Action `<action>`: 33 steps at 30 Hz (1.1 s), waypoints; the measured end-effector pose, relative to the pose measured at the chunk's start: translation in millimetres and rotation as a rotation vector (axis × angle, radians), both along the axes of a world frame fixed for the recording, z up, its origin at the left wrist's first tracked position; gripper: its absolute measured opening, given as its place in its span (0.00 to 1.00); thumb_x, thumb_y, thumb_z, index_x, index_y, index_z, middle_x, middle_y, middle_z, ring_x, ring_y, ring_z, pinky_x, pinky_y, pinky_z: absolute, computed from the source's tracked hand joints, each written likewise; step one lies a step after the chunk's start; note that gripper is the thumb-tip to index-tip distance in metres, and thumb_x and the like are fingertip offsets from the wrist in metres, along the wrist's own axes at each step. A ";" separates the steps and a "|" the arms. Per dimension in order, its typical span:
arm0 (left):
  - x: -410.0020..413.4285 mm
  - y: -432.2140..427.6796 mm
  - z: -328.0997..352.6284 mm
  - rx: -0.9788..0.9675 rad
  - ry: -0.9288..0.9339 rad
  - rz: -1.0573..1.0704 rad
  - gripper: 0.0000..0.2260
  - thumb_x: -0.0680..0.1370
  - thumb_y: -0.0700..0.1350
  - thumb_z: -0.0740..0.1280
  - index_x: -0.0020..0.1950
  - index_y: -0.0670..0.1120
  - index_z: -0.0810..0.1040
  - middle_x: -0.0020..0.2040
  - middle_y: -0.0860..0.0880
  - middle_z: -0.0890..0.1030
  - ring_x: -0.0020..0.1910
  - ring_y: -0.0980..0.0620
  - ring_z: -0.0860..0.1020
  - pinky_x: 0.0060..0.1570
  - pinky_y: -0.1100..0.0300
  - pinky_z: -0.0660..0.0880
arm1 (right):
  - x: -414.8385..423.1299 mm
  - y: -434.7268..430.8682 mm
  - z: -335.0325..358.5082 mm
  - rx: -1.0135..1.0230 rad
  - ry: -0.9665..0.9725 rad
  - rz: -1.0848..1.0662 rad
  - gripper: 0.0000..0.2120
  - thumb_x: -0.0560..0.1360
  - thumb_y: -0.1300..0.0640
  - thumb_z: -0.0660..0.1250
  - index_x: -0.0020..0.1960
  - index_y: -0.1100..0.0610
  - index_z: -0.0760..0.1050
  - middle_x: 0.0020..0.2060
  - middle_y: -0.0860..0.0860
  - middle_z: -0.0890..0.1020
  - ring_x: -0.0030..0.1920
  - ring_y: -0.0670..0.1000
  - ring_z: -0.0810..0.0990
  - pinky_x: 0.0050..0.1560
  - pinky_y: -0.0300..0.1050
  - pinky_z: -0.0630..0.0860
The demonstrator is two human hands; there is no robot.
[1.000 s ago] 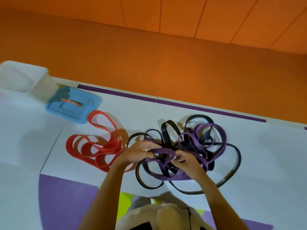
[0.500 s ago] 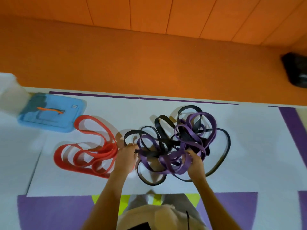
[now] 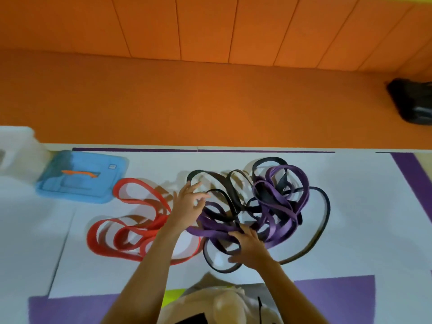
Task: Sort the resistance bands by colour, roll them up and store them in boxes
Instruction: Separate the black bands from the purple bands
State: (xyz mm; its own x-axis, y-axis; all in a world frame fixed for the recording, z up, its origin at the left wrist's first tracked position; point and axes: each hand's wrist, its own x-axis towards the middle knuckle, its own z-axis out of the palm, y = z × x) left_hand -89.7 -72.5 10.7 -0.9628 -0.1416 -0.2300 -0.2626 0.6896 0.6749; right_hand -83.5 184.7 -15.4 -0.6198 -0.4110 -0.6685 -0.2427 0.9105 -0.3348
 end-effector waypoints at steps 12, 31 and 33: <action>18.8 8.2 -24.9 0.041 -0.383 -0.021 0.21 0.84 0.42 0.62 0.78 0.52 0.73 0.79 0.44 0.67 0.74 0.43 0.73 0.74 0.48 0.70 | -19.7 -2.8 -14.0 0.156 0.211 0.276 0.28 0.75 0.45 0.75 0.71 0.48 0.72 0.71 0.49 0.72 0.76 0.55 0.64 0.70 0.54 0.72; -0.8 41.3 -31.7 0.009 -0.267 -0.081 0.28 0.85 0.38 0.60 0.83 0.57 0.64 0.65 0.44 0.78 0.58 0.42 0.81 0.58 0.49 0.79 | -9.4 40.8 23.8 -0.097 0.636 0.086 0.16 0.58 0.62 0.84 0.34 0.50 0.78 0.32 0.45 0.82 0.38 0.52 0.83 0.41 0.49 0.78; -7.1 45.9 -36.3 0.005 -0.306 -0.092 0.27 0.84 0.38 0.62 0.83 0.53 0.64 0.69 0.42 0.77 0.63 0.41 0.80 0.63 0.48 0.77 | -6.3 51.5 25.7 -0.135 0.628 0.011 0.15 0.60 0.61 0.84 0.36 0.50 0.79 0.33 0.45 0.81 0.39 0.53 0.81 0.43 0.49 0.77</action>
